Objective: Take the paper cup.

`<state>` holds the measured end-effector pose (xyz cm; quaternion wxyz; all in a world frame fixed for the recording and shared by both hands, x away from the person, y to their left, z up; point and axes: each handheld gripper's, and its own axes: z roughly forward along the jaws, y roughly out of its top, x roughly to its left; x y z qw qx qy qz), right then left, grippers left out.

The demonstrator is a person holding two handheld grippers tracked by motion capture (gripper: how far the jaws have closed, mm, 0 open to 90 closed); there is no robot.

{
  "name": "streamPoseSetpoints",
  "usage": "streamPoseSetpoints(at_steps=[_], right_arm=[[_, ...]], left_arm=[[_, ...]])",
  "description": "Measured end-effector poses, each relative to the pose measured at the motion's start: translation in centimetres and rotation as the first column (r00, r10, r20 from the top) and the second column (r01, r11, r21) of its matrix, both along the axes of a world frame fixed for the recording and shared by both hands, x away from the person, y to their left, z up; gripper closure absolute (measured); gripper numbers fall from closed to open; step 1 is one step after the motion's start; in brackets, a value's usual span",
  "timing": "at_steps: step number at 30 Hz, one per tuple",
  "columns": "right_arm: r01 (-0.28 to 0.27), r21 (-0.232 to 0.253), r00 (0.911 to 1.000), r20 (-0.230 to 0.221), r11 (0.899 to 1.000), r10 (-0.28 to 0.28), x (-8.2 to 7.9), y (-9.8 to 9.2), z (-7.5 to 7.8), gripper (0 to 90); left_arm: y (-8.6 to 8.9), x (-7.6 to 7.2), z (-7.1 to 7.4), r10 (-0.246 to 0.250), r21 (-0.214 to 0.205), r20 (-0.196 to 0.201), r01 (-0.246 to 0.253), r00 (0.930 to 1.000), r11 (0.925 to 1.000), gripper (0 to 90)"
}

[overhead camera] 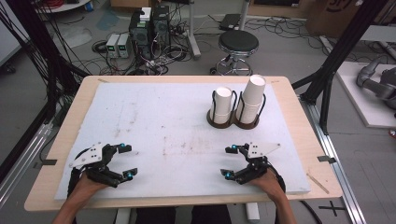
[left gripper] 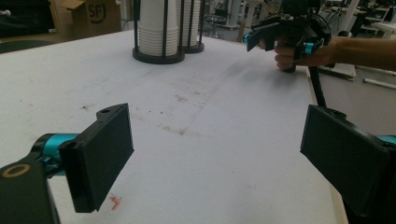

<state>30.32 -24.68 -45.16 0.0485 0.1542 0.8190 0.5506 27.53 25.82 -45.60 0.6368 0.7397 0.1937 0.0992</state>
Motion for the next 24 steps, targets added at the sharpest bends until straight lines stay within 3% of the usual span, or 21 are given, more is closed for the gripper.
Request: streamPoseSetpoints(at_steps=[3, 8, 9, 12, 13, 16, 21, 22, 23, 24], right_arm=[[-0.017, -0.031, 0.9999, 0.001, 0.999, 0.017, -0.1, 0.3, 0.1, 15.1], [-0.008, -0.022, 1.0, 0.006, 1.0, 0.008, -0.1, 0.2, 0.5, 15.1], [-0.015, -0.021, 0.9997, 0.019, 1.0, 0.015, -0.3, 0.0, 1.5, 15.1], [-0.01, -0.021, 0.9992, 0.04, 1.0, 0.01, -0.4, -0.2, 2.5, 15.1], [-0.003, -0.008, 0.998, 0.063, 1.0, 0.004, -0.6, -0.5, 3.7, 15.1], [0.005, 0.001, 0.9967, 0.081, 1.0, -0.005, -0.7, -0.8, 4.8, 15.1], [-0.005, -0.015, 0.9964, 0.085, 1.0, 0.006, 0.1, -1.6, 7.8, 15.1], [-0.005, -0.015, 0.9964, 0.085, 1.0, 0.006, 0.1, -1.6, 7.8, 15.1], [-0.011, -0.016, 0.9958, 0.09, 1.0, 0.012, 0.6, -1.7, 8.8, 15.1], [-0.011, -0.016, 0.9958, 0.09, 1.0, 0.012, 0.6, -1.7, 8.8, 15.1]], left_arm=[[0.0, 0.0, 0.0, 0.003, 0.003, 0.003, -0.003, 1.0, 1.0, 9.1], [0.0, 0.0, 0.0, -0.001, 0.006, 0.004, 0.001, 1.0, 1.0, 9.2], [0.0, 0.0, 0.0, 0.001, 0.003, 0.003, -0.001, 1.0, 1.0, 9.2], [0.0, 0.0, 0.0, -0.001, 0.001, -0.002, 0.001, 1.0, 1.0, 9.2], [0.0, 0.1, 0.0, -0.001, -0.001, -0.007, 0.001, 1.0, 1.0, 9.1], [0.0, 0.1, 0.0, -0.003, 0.0, -0.009, 0.003, 1.0, 1.0, 9.1], [0.0, 0.1, 0.0, -0.006, 0.002, -0.008, 0.006, 1.0, 1.0, 9.1], [0.0, 0.1, 0.0, -0.005, 0.001, -0.008, 0.005, 1.0, 1.0, 9.1], [0.0, 0.1, 0.0, -0.005, 0.001, -0.009, 0.005, 1.0, 1.0, 9.1], [0.0, 0.1, 0.0, -0.005, 0.0, -0.01, 0.005, 0.9999, 1.0, 9.1]])
